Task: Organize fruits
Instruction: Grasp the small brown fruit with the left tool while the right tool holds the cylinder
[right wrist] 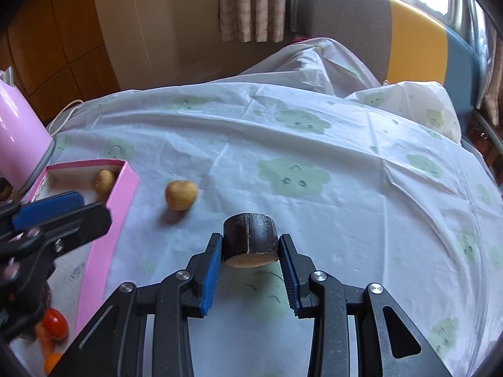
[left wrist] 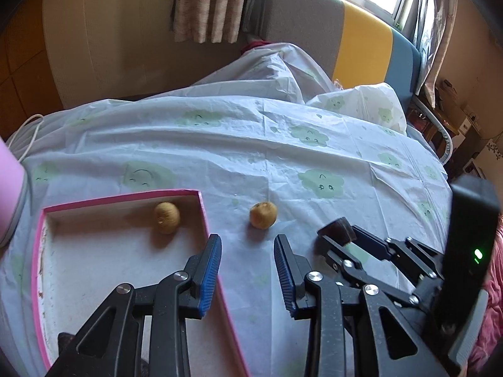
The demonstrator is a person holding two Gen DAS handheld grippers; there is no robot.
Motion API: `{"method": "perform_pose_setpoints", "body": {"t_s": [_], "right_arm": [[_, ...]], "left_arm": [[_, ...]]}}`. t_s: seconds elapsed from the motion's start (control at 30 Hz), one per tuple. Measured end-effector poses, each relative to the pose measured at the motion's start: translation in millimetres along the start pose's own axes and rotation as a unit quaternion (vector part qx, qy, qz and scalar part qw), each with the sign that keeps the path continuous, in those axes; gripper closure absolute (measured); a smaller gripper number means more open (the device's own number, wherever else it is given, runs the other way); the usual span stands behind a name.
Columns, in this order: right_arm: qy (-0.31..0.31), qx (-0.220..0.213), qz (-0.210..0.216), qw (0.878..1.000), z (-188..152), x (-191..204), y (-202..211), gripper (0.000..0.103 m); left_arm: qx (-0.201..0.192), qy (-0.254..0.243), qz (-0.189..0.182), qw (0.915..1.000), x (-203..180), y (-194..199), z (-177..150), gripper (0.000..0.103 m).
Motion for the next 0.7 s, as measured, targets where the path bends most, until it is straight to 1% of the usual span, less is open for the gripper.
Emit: {"method": "perform_pose_setpoints", "body": {"t_s": [0.13, 0.33, 0.57, 0.6, 0.63, 0.7], "right_arm": [[-0.01, -0.001, -0.002, 1.0, -9.4, -10.8, 5.5, 0.067], [-0.015, -0.005, 0.003, 1.0, -13.5, -12.5, 7.8, 0.067], [-0.017, -0.009, 0.003, 1.0, -13.5, -12.0, 7.8, 0.067], [-0.016, -0.01, 0.003, 1.0, -13.5, -11.9, 7.8, 0.067], [-0.017, -0.01, 0.003, 1.0, -13.7, -11.9, 7.9, 0.067], [-0.016, -0.011, 0.002, 1.0, -14.0, -11.8, 8.1, 0.067]], "left_arm": [[0.01, -0.016, -0.001, 0.9998, -11.7, -14.6, 3.1, 0.068], [0.02, -0.032, 0.013, 0.9992, -19.1, -35.7, 8.2, 0.068], [0.041, -0.021, 0.023, 0.9987, -15.8, -58.0, 11.4, 0.068], [0.044, -0.019, 0.023, 0.9986, -16.0, -60.4, 11.4, 0.07], [0.047, -0.015, 0.022, 0.9986, -16.1, -62.7, 11.3, 0.076], [0.044, -0.006, 0.019, 0.9988, -15.4, -63.4, 11.2, 0.076]]}}
Point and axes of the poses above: each gripper's, at about its wrist camera, not at the fingertips, and y roughly against the way its jaws point, x to its left, z to its top, the point moved 8 cm from there along -y, roughly the way its jaws point, and after that the axes turned 9 degrees about y, right-handed, at the moved point
